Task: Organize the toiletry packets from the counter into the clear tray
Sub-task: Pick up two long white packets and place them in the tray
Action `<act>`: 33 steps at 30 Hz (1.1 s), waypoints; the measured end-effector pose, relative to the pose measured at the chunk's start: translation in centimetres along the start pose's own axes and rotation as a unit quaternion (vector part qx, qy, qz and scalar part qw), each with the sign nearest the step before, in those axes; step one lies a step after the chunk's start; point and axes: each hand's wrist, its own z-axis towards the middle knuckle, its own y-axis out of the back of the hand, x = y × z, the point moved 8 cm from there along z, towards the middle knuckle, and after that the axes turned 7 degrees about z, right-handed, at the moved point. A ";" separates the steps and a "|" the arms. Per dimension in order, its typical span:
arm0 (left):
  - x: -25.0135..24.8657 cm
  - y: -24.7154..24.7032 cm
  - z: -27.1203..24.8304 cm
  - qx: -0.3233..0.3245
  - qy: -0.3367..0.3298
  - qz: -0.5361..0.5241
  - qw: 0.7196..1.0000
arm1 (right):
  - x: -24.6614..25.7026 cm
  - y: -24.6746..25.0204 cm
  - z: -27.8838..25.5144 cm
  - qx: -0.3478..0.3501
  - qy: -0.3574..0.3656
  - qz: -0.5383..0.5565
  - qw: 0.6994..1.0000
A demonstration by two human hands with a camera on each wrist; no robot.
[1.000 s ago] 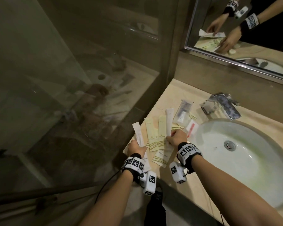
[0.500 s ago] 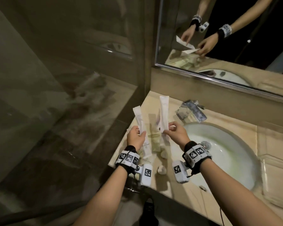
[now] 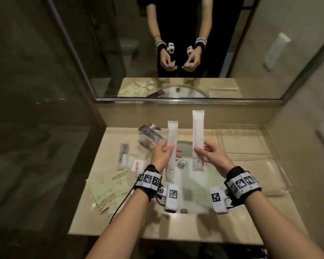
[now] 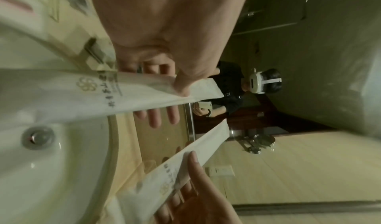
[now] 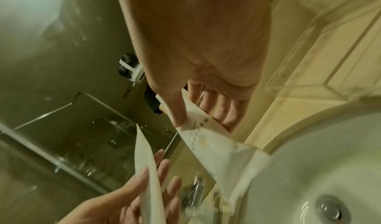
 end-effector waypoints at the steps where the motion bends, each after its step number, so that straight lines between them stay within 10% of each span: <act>1: -0.5 -2.0 0.1 0.015 0.002 -0.005 1.000 | 0.1 2.1 -0.3 -0.006 0.003 -0.001 1.000; 14: 0.1 -19.9 1.8 -0.011 0.099 -0.090 0.991 | -2.7 23.9 0.1 -0.105 0.018 -0.178 0.978; 33: 8.5 -21.2 4.1 -0.102 0.215 -0.118 0.964 | -15.3 26.0 4.5 0.077 -0.077 -0.626 0.772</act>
